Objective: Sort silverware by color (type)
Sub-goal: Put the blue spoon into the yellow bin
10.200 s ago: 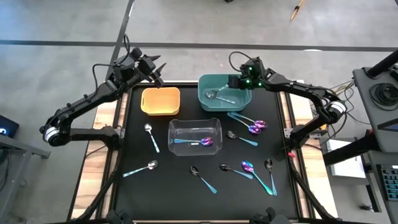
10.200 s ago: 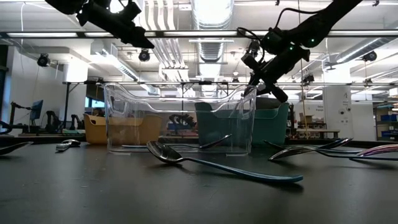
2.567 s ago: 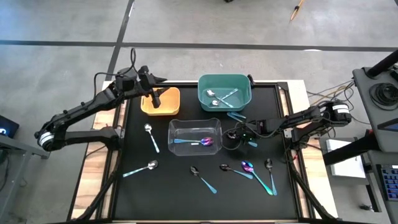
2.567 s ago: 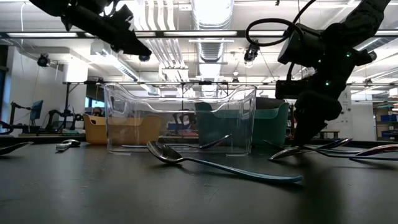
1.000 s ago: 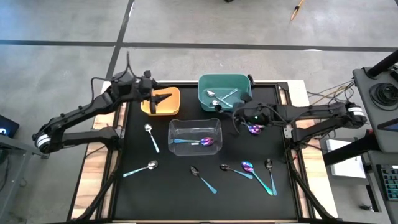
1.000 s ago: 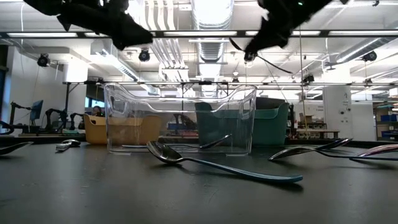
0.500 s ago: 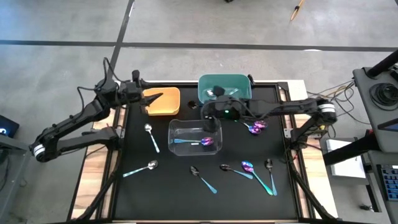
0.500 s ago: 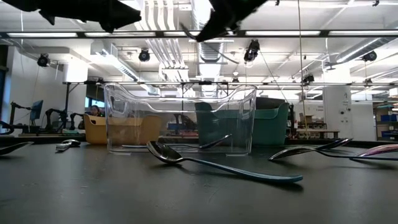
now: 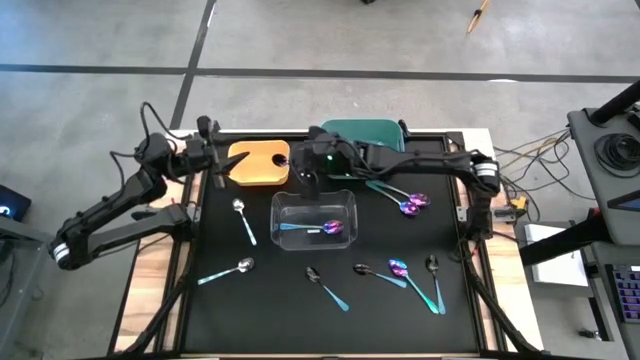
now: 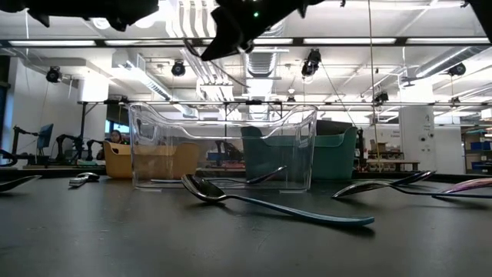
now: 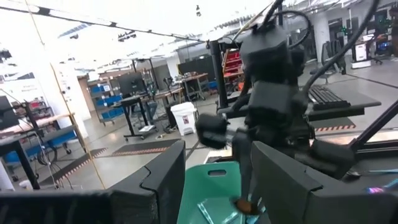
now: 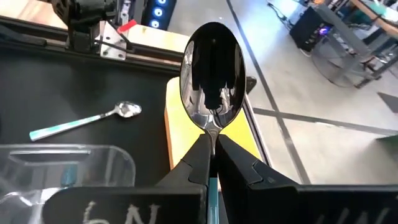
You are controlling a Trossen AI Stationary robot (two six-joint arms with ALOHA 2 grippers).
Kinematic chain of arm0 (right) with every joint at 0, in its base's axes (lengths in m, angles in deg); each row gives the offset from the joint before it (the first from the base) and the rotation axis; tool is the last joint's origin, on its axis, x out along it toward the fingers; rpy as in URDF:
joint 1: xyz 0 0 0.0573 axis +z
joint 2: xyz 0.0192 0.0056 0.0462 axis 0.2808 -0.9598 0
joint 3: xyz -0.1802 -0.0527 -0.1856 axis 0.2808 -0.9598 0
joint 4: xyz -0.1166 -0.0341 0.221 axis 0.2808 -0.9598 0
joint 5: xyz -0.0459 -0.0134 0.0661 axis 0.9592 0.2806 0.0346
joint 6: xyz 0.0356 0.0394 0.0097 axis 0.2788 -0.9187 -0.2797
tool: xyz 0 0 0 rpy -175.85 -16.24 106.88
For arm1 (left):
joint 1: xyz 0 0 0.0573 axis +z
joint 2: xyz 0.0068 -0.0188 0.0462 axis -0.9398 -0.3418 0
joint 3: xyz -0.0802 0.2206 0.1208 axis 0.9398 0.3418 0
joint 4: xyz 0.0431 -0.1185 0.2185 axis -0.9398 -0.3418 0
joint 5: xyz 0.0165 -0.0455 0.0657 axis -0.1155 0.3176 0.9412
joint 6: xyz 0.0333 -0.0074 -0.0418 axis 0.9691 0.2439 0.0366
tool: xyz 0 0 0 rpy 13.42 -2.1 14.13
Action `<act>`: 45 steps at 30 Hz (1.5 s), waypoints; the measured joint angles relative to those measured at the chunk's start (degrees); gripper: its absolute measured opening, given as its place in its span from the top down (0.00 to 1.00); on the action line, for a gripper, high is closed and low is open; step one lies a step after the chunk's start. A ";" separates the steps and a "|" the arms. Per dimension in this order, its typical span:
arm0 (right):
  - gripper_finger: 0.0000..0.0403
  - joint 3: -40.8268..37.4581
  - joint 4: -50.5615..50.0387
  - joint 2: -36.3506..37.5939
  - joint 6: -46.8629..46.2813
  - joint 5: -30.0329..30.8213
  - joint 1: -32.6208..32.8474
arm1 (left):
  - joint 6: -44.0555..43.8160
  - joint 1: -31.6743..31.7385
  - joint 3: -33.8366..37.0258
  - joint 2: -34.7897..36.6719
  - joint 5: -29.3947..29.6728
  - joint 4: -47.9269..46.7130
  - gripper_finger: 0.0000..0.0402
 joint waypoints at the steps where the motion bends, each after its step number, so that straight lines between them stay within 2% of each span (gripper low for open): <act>1: 0.98 0.93 0.05 -0.84 0.16 -0.84 -0.33 | 0.09 0.00 0.10 0.37 0.04 0.00 0.59; 8: 0.98 7.01 0.46 -6.19 1.39 -4.01 -2.50 | 0.68 0.00 0.24 1.80 0.28 -0.85 0.59; 16: 0.98 14.54 -0.16 -12.26 2.36 -7.00 -4.00 | 3.09 0.00 0.28 4.29 7.96 -3.75 0.59; 37: 0.98 28.49 2.44 -24.39 2.38 -11.61 -6.92 | 4.25 0.00 2.32 16.06 9.01 -5.96 0.59; 45: 0.98 29.09 10.26 -26.62 0.47 -14.68 -7.51 | 4.49 -0.02 2.51 17.45 9.10 -6.34 0.59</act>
